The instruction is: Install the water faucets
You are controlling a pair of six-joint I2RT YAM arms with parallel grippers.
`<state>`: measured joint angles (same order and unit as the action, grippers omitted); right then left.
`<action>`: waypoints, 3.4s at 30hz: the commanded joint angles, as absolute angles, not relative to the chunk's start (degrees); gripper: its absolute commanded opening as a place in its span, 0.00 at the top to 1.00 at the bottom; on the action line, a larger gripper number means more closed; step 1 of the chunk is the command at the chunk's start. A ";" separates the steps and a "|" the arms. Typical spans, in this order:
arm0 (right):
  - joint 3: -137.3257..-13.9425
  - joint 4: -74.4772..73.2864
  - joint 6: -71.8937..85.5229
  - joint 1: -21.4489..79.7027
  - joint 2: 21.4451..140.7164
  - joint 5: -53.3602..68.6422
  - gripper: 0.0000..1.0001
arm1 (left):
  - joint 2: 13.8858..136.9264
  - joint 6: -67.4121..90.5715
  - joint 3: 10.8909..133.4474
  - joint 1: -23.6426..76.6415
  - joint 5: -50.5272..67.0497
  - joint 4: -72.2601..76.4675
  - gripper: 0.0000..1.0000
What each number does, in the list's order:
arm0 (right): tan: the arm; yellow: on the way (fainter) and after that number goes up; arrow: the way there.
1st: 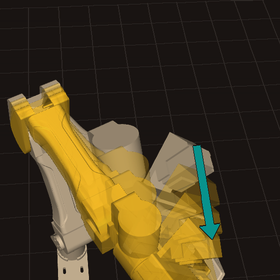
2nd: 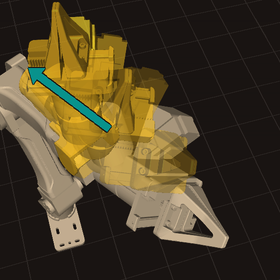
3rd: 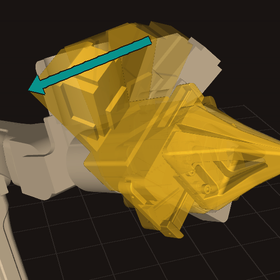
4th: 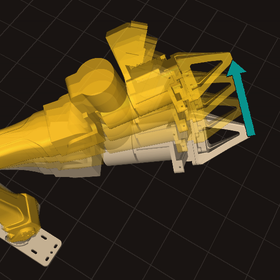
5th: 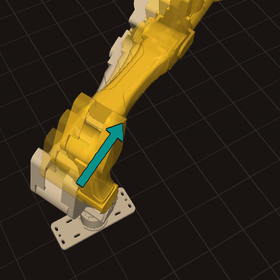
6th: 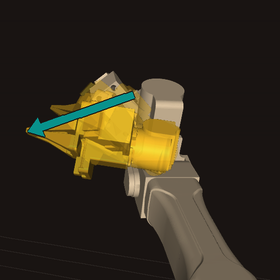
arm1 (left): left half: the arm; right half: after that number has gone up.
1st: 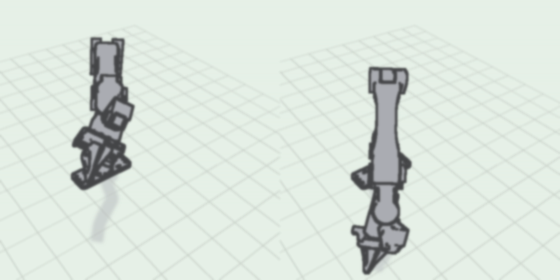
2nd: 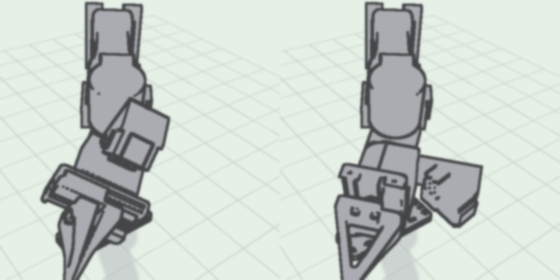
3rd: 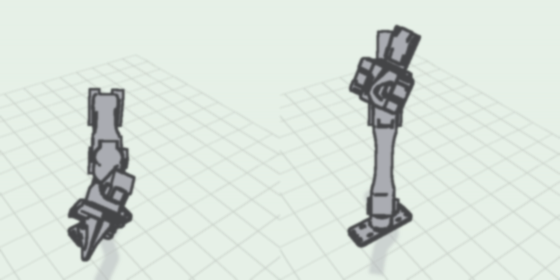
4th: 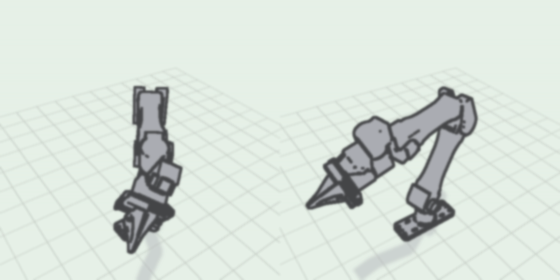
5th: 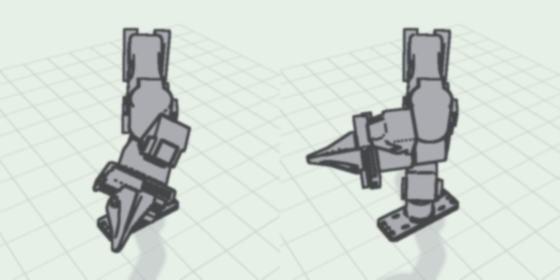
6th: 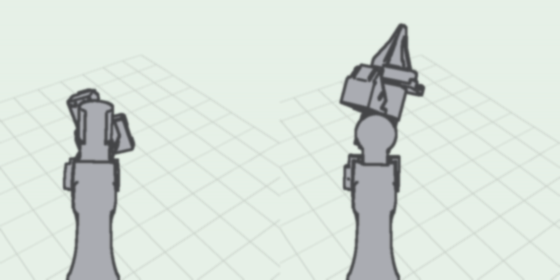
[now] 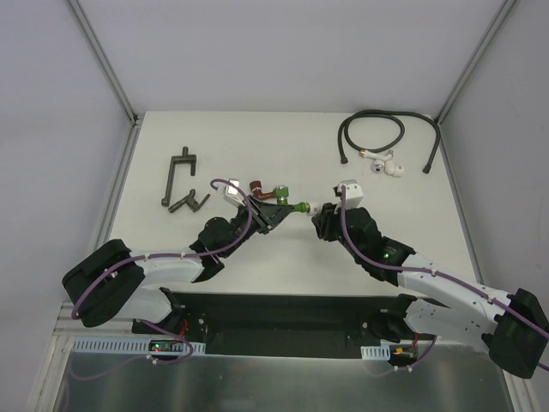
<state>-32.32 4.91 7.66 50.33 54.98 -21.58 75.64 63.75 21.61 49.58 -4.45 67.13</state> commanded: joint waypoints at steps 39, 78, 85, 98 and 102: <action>-31.55 10.99 8.26 50.01 51.42 -19.16 0.98 | 83.58 68.38 23.82 51.06 -0.18 83.14 1.00; -32.25 11.16 5.80 46.67 50.80 -10.81 0.98 | 84.28 63.02 27.59 52.47 3.25 77.08 1.00; -32.78 10.11 5.54 46.67 50.36 -9.58 0.98 | 86.92 61.79 29.35 52.47 6.06 78.31 1.00; -34.36 8.44 5.80 46.05 49.83 -5.10 0.98 | 86.66 52.74 30.85 52.47 10.54 77.08 1.00; -35.33 6.77 6.15 45.79 49.57 -3.43 0.98 | 86.22 49.58 31.46 52.47 13.26 75.68 1.00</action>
<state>-30.44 1.52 5.76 43.86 50.89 -17.10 86.30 54.08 27.51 50.92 3.44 73.41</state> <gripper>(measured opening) 0.377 0.252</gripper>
